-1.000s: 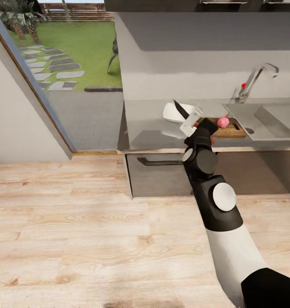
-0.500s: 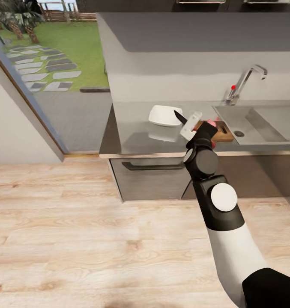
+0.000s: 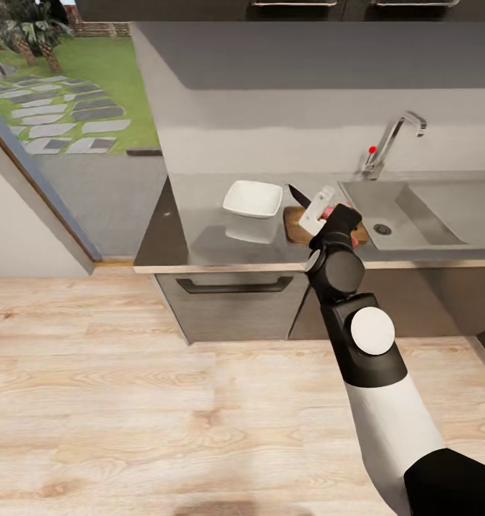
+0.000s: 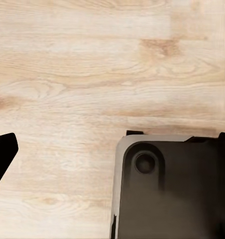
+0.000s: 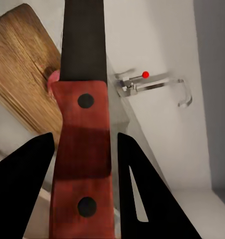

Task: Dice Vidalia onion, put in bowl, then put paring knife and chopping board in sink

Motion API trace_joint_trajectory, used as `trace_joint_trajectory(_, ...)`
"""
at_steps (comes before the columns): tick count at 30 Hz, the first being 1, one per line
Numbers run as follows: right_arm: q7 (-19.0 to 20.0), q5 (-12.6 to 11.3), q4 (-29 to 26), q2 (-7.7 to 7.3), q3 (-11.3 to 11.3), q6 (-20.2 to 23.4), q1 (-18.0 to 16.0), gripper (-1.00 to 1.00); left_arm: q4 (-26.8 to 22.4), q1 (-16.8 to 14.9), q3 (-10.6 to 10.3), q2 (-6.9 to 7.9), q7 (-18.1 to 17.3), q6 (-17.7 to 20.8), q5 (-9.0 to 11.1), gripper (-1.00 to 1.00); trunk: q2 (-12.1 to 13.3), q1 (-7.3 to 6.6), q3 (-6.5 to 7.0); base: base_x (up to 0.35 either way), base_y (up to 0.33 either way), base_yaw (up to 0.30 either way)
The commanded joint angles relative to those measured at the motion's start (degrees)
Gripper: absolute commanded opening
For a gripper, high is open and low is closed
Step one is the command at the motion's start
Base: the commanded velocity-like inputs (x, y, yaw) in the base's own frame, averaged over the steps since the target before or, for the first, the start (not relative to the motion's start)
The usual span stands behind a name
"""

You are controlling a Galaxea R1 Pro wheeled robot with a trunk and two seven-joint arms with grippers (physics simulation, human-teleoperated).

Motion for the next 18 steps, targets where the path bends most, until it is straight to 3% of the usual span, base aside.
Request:
trace_joint_trajectory(1,0.6,0.8,0.0,0.02,0.1,0.1,-0.1,-1.0,-0.1,0.0,-0.4,0.08,0.3,-0.1,0.5,1.0,-0.1,0.04,-0.08,0.001,-0.314,0.0)
trace_joint_trajectory(8,0.7,1.4,0.1,0.22,0.1,0.1,-0.1,-1.0,-0.1,0.0,-0.4,0.07,0.3,-0.1,0.5,1.0,-0.1,0.04,-0.08,0.03,-0.308,0.0)
trace_joint_trajectory(14,0.7,1.4,0.2,0.29,0.4,0.1,-0.1,-1.0,-0.1,0.0,-0.4,0.08,0.3,-0.1,0.5,1.0,-0.1,0.04,-0.08,0.191,-0.245,0.0)
trace_joint_trajectory(18,0.7,1.5,0.3,0.38,1.9,0.3,-0.1,-1.0,-0.1,0.0,-0.4,0.11,0.3,-0.1,0.5,1.0,-0.1,0.04,-0.08,0.23,-0.219,0.0)
